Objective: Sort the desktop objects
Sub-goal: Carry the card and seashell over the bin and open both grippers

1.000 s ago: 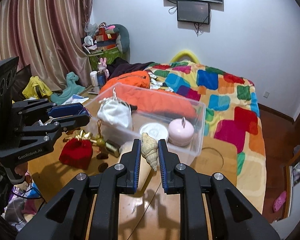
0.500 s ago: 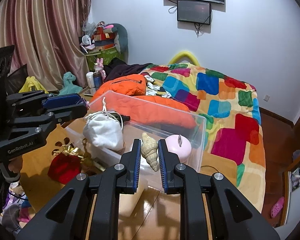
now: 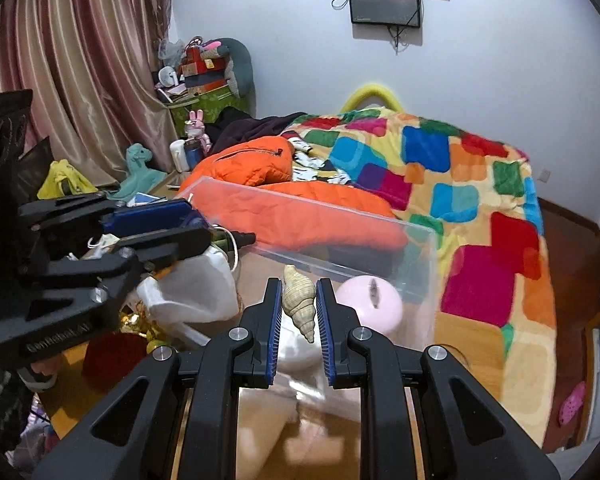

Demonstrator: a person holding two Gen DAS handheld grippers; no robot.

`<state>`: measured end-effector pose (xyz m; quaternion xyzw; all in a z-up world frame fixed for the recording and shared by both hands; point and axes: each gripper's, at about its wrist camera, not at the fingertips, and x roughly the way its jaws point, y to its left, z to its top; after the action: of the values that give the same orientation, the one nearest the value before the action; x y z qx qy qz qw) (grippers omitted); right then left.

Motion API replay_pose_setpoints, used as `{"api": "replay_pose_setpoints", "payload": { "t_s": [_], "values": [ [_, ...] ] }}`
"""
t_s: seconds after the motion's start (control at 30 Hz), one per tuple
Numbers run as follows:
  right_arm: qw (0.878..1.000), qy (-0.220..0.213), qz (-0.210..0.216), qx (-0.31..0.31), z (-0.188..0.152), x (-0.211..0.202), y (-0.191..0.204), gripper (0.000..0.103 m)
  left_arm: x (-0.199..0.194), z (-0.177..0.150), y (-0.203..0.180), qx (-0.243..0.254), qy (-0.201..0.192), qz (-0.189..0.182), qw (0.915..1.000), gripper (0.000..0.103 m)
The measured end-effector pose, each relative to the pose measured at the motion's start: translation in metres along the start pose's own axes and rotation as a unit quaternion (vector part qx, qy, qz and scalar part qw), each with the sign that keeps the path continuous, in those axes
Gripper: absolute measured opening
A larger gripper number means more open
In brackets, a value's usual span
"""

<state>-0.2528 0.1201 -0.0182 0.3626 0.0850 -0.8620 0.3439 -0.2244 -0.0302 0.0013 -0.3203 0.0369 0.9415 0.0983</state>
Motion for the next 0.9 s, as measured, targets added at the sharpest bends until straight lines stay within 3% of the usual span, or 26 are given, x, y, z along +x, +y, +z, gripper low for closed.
{"api": "replay_pose_setpoints", "payload": {
  "t_s": [0.4,0.9],
  "values": [
    [0.999,0.027,-0.020,-0.020,0.008,0.042,-0.003,0.015,0.032,-0.001,0.000,0.015,0.033,-0.007,0.9993,0.026],
    [0.998,0.036,-0.030,-0.043,-0.001,0.060,0.005,0.016,0.032,-0.011,0.009,0.005,0.019,-0.003,0.9998,0.026]
  ]
}}
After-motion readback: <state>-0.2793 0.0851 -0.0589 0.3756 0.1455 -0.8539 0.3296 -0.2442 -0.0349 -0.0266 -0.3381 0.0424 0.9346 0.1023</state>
